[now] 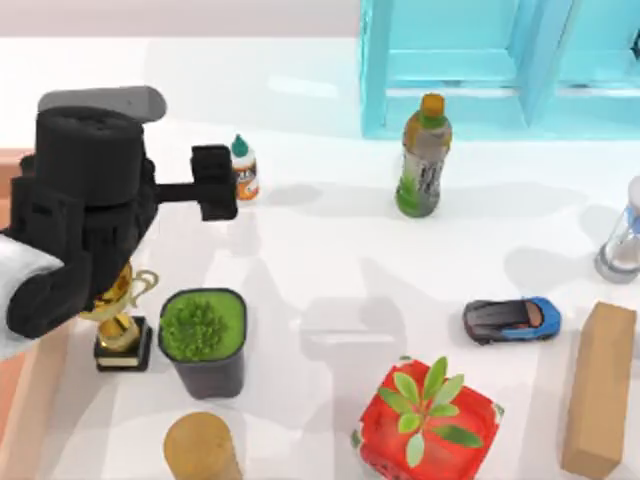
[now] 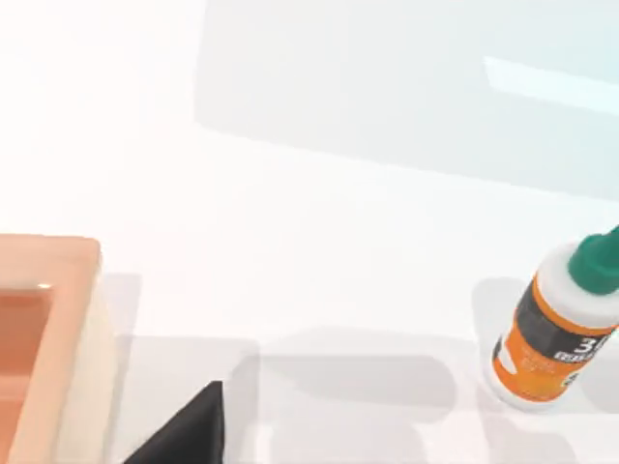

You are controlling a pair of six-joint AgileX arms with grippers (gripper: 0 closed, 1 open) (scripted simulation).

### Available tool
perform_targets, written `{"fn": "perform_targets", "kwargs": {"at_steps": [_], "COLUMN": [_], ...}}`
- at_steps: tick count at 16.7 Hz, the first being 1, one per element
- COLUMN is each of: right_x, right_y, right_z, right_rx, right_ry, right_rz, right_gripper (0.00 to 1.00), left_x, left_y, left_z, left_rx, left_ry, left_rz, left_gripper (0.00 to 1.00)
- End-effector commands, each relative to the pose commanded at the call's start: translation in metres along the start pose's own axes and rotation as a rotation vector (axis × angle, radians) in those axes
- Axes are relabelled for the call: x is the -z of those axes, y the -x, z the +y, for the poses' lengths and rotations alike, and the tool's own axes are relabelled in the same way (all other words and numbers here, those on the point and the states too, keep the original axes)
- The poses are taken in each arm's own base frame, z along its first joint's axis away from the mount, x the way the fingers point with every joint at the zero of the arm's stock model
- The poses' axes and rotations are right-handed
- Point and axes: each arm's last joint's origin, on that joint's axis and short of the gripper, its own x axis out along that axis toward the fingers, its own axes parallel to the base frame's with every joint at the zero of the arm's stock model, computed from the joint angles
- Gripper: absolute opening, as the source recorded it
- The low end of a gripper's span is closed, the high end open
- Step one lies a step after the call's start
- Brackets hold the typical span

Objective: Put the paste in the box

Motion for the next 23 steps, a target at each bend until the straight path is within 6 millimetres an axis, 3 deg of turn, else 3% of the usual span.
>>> {"fn": "perform_targets", "kwargs": {"at_steps": [4,8,16,19,23], "right_x": [0.0,0.0,0.0,0.0,0.0], "right_y": [0.0,0.0,0.0,0.0,0.0], "right_z": [0.0,0.0,0.0,0.0,0.0], "right_rx": [0.0,0.0,0.0,0.0,0.0], "right_ry": [0.0,0.0,0.0,0.0,0.0], "right_rz": [0.0,0.0,0.0,0.0,0.0], "right_gripper": [1.0,1.0,1.0,1.0,1.0], "left_x": [0.02,0.04,0.043,0.043,0.044], "left_y": [-0.04,-0.062,-0.068,-0.087,-0.128], "left_z": [-0.036,-0.056,-0.057,-0.057,-0.057], "left_rx": [-0.016,-0.028,-0.031,-0.026,-0.027], "left_ry": [-0.026,-0.046,-0.047,-0.045,-0.045], "left_rz": [0.066,0.104,0.107,0.099,0.098], "left_gripper": [1.0,1.0,1.0,1.0,1.0]}}
